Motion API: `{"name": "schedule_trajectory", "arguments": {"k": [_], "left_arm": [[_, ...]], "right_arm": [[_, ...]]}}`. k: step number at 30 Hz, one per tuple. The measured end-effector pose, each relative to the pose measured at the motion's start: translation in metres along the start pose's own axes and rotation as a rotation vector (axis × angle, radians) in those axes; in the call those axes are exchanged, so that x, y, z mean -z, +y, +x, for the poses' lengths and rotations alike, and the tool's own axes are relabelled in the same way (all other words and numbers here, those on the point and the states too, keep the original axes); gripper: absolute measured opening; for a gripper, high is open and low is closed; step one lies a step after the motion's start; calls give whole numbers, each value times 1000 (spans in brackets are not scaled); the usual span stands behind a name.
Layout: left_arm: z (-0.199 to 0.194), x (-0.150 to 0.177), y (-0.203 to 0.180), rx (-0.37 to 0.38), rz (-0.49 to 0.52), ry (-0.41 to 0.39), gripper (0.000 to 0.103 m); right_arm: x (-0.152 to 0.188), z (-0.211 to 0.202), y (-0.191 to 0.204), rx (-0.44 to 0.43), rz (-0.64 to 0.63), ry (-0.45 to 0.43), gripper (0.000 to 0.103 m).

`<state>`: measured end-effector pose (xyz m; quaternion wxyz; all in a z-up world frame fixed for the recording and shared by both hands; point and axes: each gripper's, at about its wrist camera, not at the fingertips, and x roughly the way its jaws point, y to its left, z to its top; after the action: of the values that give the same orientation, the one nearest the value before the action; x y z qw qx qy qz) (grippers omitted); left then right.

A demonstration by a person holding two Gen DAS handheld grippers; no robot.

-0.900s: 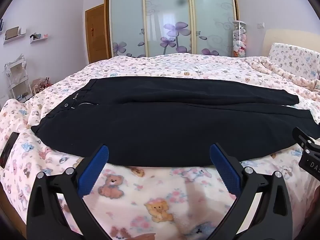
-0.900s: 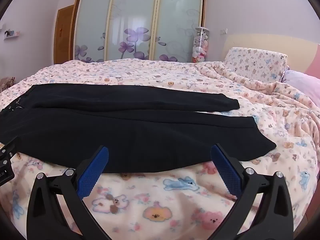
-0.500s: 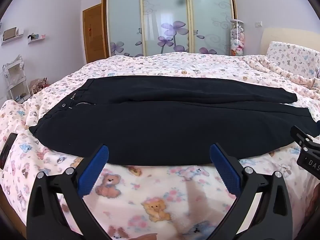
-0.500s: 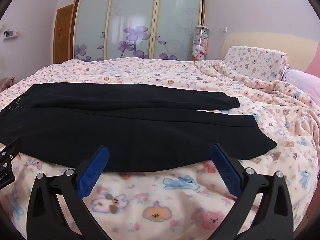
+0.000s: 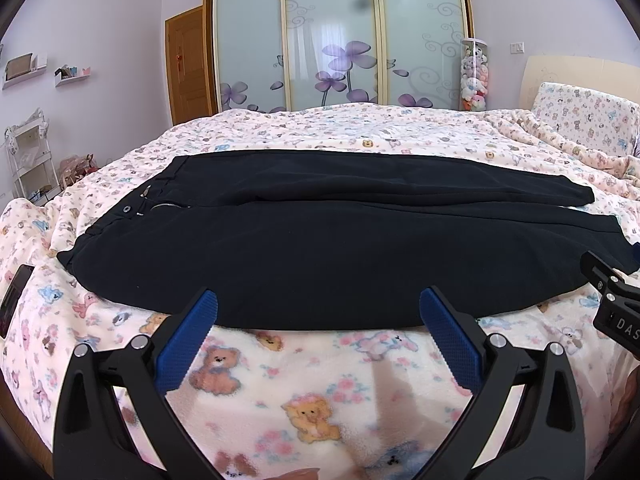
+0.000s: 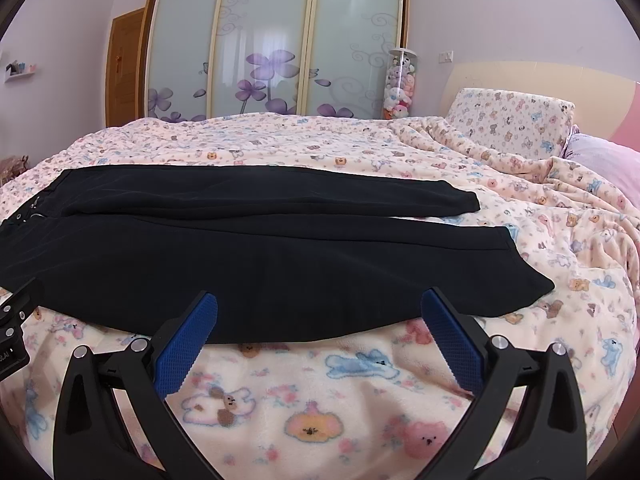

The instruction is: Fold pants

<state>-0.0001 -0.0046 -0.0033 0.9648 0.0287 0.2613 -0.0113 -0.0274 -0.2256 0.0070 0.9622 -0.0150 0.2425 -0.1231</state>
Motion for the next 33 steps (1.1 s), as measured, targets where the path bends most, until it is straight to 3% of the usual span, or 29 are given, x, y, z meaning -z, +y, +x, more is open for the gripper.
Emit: {"name": "schedule_trajectory", "arguments": {"k": [33], "left_arm": [[1, 7, -5, 10, -2, 3, 101]], "right_arm": [[5, 4, -1, -3, 9, 13, 102]]}}
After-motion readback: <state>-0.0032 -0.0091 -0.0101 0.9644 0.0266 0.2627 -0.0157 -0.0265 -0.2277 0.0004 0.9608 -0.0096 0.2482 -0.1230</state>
